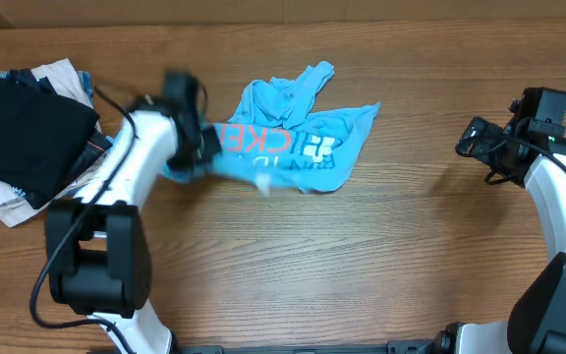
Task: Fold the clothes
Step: 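Lift the shirt with the left gripper and pull it toward the back left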
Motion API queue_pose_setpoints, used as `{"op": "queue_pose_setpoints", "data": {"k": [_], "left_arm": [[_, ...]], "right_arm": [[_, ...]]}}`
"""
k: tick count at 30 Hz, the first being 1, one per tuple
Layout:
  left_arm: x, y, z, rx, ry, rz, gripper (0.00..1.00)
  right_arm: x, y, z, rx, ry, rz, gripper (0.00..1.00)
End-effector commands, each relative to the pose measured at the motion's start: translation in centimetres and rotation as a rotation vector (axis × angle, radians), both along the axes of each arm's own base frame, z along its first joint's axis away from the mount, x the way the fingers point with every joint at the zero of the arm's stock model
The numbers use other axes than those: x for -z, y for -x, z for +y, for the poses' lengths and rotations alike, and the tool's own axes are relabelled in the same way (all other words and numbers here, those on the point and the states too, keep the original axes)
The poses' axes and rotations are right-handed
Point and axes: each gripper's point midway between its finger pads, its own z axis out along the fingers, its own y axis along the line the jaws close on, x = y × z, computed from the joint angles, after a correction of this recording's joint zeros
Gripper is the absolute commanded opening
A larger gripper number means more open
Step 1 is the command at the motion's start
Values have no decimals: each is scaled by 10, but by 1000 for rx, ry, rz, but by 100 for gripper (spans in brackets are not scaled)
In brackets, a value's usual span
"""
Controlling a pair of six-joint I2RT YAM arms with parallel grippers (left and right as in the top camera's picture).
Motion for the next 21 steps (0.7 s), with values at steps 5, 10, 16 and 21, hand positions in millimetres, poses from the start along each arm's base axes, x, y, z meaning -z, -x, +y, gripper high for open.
{"op": "queue_pose_setpoints", "data": {"k": [5,10,16,21], "left_arm": [[-165,-86,56,-34,-167,-465,4],[-164,-87,66,-40,-221,-457,4],[-150,-96,81,-36,-326,-438,4],[-132,-109,90,-60,-364,-426,25]], "right_arm": [[-19,-7,-2,4,8,-56,100],[-19,-7,-2,4,8,-56,100],[-19,-6,-2,4,7,-54,100],[-19,-6,-2,4,6,-51,100]]}}
